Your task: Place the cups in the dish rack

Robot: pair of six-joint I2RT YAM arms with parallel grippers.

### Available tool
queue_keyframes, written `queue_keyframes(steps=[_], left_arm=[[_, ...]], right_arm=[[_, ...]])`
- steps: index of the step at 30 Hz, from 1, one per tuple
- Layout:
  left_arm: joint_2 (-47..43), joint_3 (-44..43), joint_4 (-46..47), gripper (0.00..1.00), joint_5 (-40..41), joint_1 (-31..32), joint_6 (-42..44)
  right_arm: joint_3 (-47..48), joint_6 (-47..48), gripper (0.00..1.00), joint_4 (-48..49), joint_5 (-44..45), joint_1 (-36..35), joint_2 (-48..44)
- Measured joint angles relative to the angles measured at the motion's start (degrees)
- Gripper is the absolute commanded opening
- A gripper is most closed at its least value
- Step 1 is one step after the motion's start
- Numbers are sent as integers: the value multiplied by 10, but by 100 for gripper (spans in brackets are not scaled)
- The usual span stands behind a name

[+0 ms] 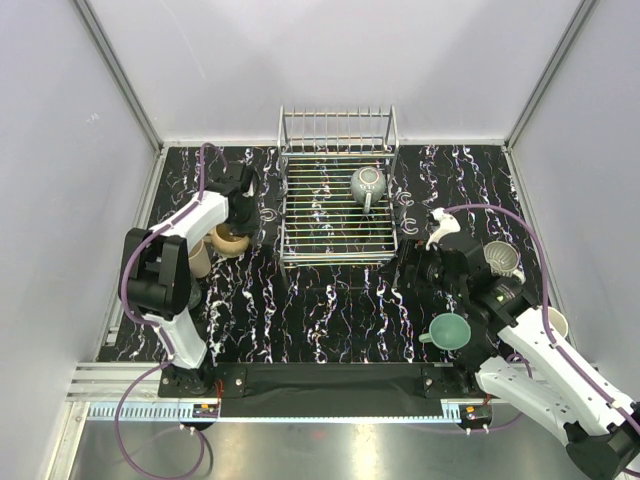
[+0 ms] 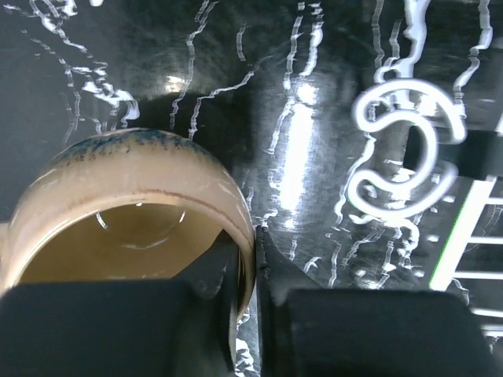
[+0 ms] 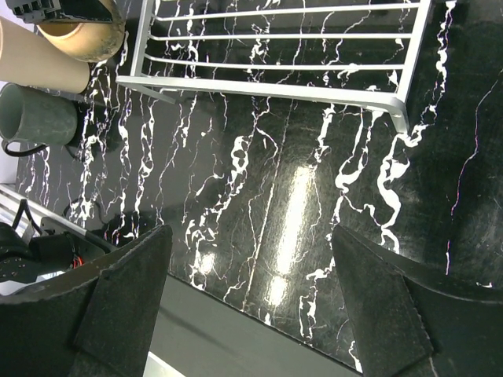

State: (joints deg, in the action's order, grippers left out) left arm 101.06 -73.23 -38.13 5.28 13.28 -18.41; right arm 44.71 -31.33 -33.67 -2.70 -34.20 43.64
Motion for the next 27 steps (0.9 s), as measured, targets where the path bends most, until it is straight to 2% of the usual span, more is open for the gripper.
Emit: queue_keyframes(steps=[14,21,27], left_arm=[[-23,0,-20,0,-31,-5,-11],[-96,-51,-49,0,-82,-5,-27],[-206,-84,-43,0,-176,-3,-101]], right_arm=[[-5,-5,91,0,0,0,-7],[-5,-2,92,0,0,0,20],[5,27,93,17,0,0,41]])
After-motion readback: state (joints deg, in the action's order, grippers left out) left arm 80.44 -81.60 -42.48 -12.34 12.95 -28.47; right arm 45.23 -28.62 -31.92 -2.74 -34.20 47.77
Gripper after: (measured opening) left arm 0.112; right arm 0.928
